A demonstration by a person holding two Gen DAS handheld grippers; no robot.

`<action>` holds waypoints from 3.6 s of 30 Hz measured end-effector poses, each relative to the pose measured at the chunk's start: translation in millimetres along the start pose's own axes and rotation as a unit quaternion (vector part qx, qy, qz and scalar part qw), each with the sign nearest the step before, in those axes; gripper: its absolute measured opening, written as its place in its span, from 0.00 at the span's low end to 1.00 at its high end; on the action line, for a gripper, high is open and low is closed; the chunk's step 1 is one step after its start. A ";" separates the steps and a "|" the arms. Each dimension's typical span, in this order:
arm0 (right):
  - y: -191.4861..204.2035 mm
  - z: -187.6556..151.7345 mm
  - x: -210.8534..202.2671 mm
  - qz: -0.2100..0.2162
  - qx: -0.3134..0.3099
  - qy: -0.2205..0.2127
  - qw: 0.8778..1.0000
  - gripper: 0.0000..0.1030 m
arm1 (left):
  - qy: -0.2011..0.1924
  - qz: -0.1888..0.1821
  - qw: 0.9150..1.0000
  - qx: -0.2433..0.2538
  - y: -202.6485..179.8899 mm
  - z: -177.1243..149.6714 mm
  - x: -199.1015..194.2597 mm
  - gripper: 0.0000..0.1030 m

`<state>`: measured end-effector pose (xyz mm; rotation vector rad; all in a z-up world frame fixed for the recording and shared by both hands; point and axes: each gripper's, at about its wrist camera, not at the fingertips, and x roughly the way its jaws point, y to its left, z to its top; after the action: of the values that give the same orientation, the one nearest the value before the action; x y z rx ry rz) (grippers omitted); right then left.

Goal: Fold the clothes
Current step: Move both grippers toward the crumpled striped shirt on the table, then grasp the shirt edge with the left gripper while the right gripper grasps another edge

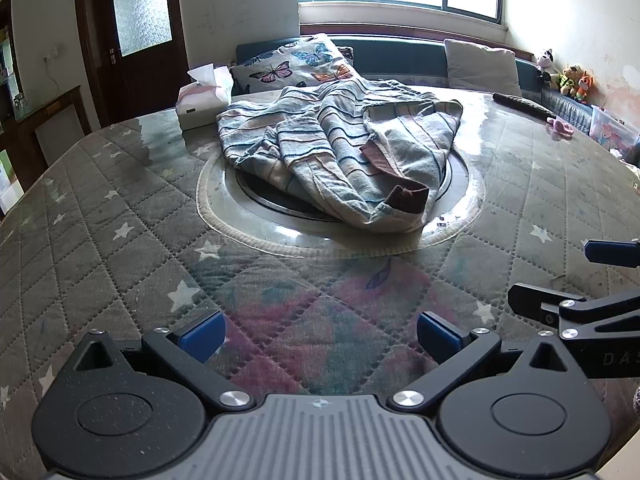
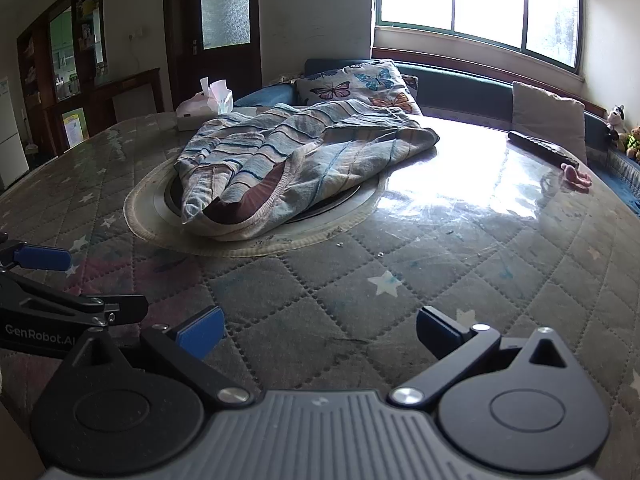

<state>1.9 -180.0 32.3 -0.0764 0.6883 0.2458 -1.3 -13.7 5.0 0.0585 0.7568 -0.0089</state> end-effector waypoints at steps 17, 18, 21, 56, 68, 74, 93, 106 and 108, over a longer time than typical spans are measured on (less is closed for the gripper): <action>-1.0 6.6 9.1 0.005 -0.003 0.005 1.000 1.00 | 0.002 0.002 1.000 0.001 1.9 7.4 5.6 1.00; -1.2 7.3 9.9 0.005 -0.004 0.006 1.000 1.00 | 0.002 0.003 1.000 0.001 2.1 8.3 6.3 1.00; -1.4 9.5 12.0 0.006 -0.005 0.006 1.000 1.00 | 0.003 0.004 1.000 0.000 2.9 10.7 8.2 1.00; -16.9 94.8 62.3 0.031 -0.048 0.019 0.998 0.93 | -0.038 0.016 0.999 0.005 36.8 103.7 46.9 0.84; -17.2 147.6 118.4 0.047 -0.057 0.036 0.997 0.70 | -0.014 -0.009 1.000 0.005 46.0 140.6 101.8 0.76; -15.9 165.5 152.8 0.062 -0.040 0.050 0.996 0.58 | 0.002 -0.016 1.000 -0.001 47.3 151.6 131.8 0.75; -21.5 168.7 178.6 0.054 -0.033 0.061 0.996 0.01 | 0.006 -0.050 0.998 -0.048 69.3 152.1 140.9 0.10; -9.1 173.6 189.3 0.083 -0.025 0.070 0.994 0.28 | -0.012 -0.043 0.997 -0.069 82.5 147.2 116.9 0.09; -6.0 171.3 195.6 0.079 -0.027 0.075 0.994 0.30 | -0.013 -0.041 0.996 -0.074 85.5 145.7 114.1 0.09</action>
<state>255.1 -121.1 39.7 -0.0931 0.8376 0.4132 184.1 64.9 36.6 -0.1137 0.7310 -0.0324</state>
